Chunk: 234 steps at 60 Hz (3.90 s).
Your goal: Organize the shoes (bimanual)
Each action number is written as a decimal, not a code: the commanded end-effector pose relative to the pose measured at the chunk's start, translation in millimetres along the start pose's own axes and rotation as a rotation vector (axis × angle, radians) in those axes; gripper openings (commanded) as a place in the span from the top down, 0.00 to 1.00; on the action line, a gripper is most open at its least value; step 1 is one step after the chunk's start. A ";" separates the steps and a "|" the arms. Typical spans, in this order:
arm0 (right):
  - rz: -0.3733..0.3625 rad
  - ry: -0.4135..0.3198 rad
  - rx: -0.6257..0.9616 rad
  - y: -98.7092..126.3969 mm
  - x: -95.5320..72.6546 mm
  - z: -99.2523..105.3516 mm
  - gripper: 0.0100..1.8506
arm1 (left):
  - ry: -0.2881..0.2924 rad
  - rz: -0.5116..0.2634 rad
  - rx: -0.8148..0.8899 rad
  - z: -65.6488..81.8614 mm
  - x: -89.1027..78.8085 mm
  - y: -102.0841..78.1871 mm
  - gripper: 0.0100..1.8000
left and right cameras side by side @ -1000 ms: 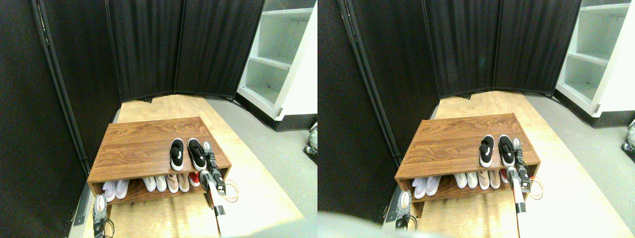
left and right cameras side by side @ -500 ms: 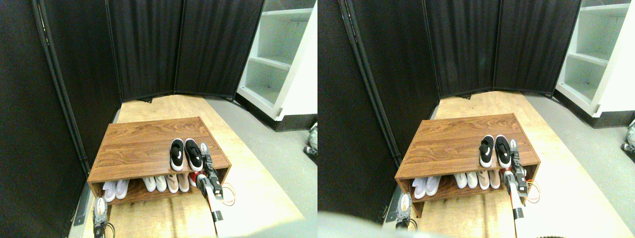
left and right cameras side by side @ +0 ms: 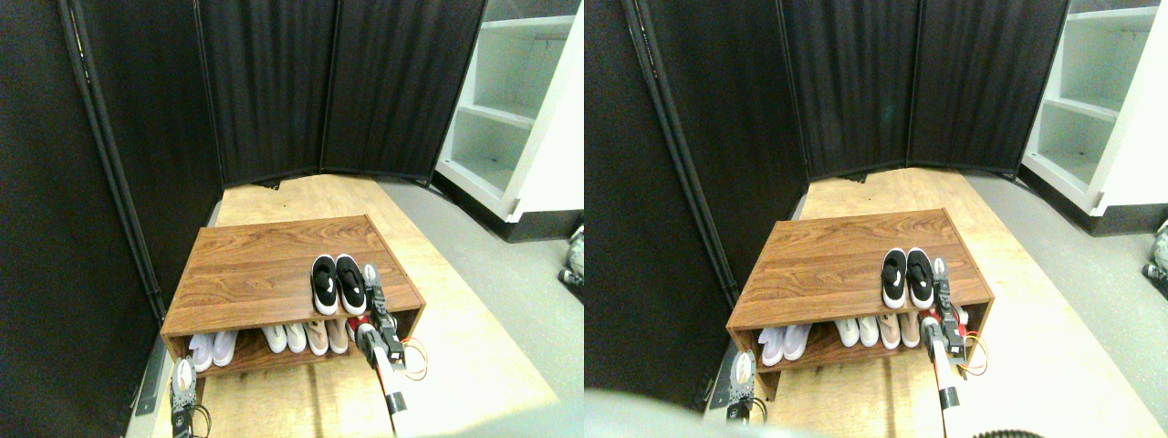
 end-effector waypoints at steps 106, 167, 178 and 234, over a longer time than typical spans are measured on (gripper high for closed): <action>0.132 0.008 -0.206 24.8 -105.6 69.1 1.00 | 0.044 -0.001 -0.040 -5.7 6.8 -6.2 0.99; 0.058 0.149 -0.102 -7.7 -118.2 23.3 1.00 | 0.061 0.015 -0.045 -7.9 10.8 -8.2 0.98; 0.061 0.155 -0.092 -7.2 -117.0 22.7 1.00 | 0.060 0.017 -0.039 -8.5 11.3 -7.7 0.99; 0.072 0.232 0.018 -9.0 -110.2 0.8 0.04 | 0.054 0.019 -0.029 -15.3 15.2 -10.6 0.98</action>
